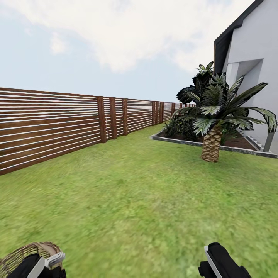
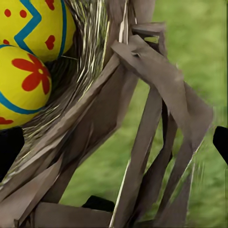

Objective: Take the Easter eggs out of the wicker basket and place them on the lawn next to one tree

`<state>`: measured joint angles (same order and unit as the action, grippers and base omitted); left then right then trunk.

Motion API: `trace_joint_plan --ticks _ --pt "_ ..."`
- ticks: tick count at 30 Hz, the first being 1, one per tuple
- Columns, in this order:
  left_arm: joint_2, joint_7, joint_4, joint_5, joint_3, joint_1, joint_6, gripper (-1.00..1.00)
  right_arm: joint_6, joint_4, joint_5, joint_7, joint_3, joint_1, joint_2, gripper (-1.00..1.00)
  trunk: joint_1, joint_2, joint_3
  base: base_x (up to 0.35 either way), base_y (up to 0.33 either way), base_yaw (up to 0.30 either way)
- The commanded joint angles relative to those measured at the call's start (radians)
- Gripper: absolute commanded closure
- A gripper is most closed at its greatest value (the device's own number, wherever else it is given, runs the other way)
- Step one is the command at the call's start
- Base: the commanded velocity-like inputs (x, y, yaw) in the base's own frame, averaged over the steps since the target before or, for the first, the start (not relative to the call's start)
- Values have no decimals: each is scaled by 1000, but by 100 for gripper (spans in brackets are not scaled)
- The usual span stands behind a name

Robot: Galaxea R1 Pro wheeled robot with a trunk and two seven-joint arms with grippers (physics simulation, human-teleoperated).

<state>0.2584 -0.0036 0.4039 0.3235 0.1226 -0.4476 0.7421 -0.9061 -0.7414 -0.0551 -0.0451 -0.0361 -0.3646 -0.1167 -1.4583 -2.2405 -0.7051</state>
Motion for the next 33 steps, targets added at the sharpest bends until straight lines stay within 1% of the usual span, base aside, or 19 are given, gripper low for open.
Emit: trace_joint_plan --ticks 1,6,11,32,33 --pt "-1 -1 2 2 6 0 5 100 -5 -1 -5 1 -6 -1 -1 -100 0 -1 -1 0 0 0" --pt "0 0 -1 2 7 0 5 100 -4 -1 -5 1 -7 -1 0 -100 0 -1 -1 0 0 0" --pt "-1 1 -2 2 6 0 5 100 14 38 -5 1 -5 -1 0 -100 0 -1 -1 0 0 0" --pt "0 -1 -1 1 6 0 5 100 15 39 -5 1 -5 -1 -1 -100 0 -1 -1 0 0 0" --pt "-1 -1 -1 0 5 0 5 100 15 39 -5 1 -5 -1 -1 -100 4 6 2 0 0 0"
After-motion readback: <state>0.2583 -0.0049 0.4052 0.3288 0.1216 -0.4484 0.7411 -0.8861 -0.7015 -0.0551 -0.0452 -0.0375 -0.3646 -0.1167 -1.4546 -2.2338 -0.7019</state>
